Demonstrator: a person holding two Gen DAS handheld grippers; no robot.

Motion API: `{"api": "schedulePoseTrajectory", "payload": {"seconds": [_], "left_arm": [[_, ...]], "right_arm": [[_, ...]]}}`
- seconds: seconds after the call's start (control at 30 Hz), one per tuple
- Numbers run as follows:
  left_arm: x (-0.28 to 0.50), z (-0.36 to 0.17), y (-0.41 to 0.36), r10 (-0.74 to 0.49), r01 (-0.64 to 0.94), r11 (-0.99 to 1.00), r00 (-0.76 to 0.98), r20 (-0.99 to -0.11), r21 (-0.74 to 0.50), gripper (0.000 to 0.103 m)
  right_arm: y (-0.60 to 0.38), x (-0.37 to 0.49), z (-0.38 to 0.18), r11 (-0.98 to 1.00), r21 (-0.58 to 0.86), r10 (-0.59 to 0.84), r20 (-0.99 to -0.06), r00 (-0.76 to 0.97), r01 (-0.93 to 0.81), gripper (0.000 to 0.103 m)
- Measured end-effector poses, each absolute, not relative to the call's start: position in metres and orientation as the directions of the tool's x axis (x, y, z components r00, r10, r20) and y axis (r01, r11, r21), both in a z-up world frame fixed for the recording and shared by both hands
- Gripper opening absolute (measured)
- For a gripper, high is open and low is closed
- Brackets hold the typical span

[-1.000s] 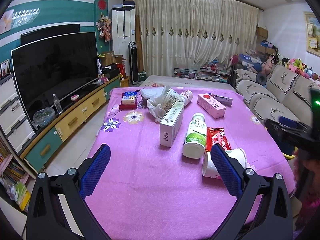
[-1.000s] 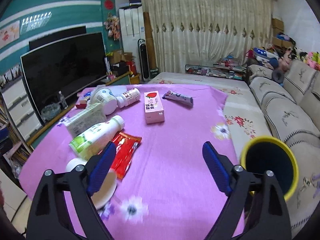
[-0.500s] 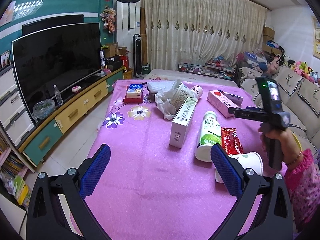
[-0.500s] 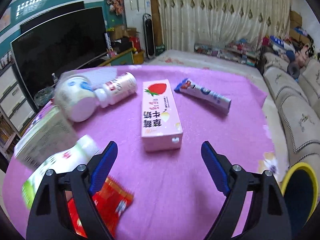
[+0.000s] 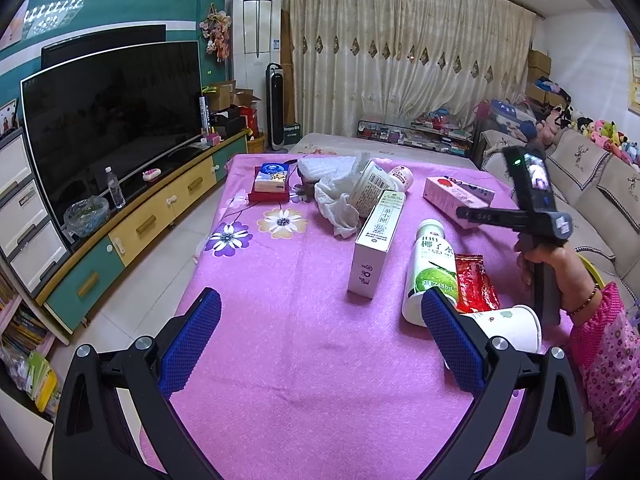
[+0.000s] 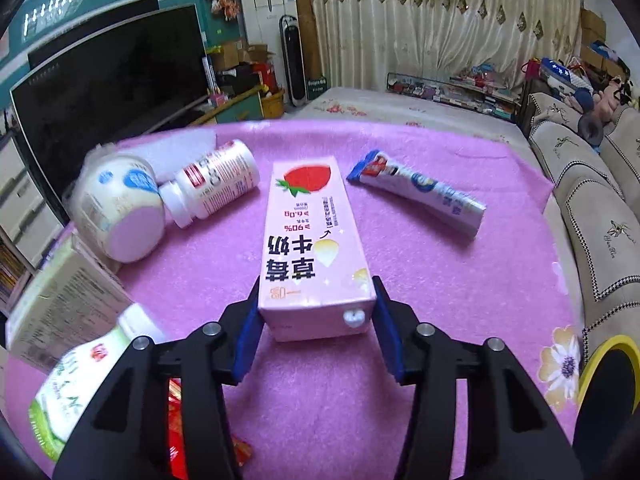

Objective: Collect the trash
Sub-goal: 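Reach the right gripper to the pink strawberry milk carton and grasp it, then carry the carton over the yellow-rimmed bin and open the right gripper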

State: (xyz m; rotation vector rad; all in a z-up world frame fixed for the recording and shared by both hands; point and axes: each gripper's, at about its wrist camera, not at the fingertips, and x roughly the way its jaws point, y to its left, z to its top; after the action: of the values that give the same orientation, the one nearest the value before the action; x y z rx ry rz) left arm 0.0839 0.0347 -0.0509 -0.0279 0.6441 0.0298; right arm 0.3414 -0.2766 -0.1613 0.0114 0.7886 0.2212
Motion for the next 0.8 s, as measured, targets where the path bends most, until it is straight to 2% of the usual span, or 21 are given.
{"api": "schedulePoseTrajectory", "payload": {"seconds": [0.63, 0.8], "left_arm": [[0.075, -0.048, 0.032, 0.009, -0.026, 0.999, 0.808, -0.589, -0.02, 0.099], [0.074, -0.049, 0.028, 0.002, -0.015, 1.0, 0.806, -0.591, -0.018, 0.099]], "right_arm": [[-0.354, 0.21, -0.056, 0.951, 0.189, 0.309, -0.533, 0.788, -0.246, 0.047], [-0.397, 0.173, -0.041, 0.965, 0.184, 0.255, -0.518, 0.816, -0.184, 0.047]]}}
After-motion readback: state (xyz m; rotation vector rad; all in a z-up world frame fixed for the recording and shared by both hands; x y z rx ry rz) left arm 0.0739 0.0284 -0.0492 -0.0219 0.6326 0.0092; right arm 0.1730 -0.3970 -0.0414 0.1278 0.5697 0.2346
